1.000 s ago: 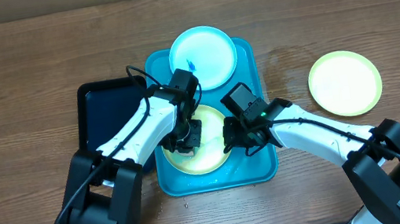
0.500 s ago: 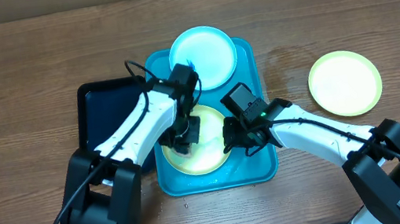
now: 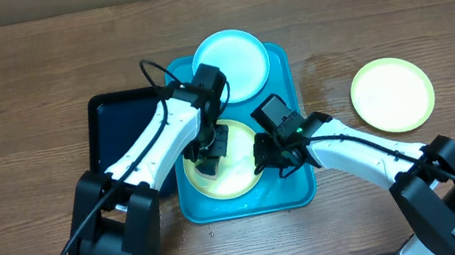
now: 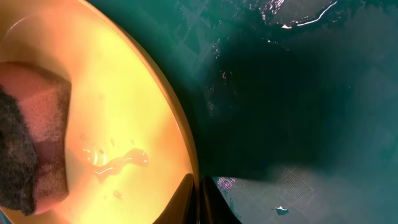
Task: Clean dirty plates on tray and stack at the side
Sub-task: 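Keep scrubbing the plate surface with the sponge in the left gripper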
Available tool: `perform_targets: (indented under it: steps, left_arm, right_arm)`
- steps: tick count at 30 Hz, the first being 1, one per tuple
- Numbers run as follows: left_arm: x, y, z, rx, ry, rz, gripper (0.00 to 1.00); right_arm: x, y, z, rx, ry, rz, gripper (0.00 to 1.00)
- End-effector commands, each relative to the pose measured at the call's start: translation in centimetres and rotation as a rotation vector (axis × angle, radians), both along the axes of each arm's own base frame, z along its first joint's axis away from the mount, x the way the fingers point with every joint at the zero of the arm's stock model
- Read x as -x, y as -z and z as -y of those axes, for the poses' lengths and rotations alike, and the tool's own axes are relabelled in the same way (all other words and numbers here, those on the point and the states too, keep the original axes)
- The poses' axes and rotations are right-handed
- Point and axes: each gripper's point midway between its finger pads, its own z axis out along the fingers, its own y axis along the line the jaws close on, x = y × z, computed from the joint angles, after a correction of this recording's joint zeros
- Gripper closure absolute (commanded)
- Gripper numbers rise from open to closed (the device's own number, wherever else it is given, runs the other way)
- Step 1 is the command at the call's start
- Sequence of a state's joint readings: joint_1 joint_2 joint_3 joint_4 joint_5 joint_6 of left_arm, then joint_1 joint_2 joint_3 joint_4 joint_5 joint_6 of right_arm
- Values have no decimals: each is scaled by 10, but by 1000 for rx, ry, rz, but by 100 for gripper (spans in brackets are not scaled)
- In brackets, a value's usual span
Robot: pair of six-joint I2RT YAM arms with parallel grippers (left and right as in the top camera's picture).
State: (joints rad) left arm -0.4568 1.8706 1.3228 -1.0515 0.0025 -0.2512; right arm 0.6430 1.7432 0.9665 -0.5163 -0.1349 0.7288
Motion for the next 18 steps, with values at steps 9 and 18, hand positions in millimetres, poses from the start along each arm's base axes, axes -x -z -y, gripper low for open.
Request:
perform_targets:
  steps: [9,18]
  left_arm:
    - [23,40,-11,-26,14,-49,75]
    - [16,53,-9,-8,-17,3,96]
  right_arm:
    - [1,1,-2,-2,-9,-3,96]
    - [0,1,-3,-4,-9,0,96]
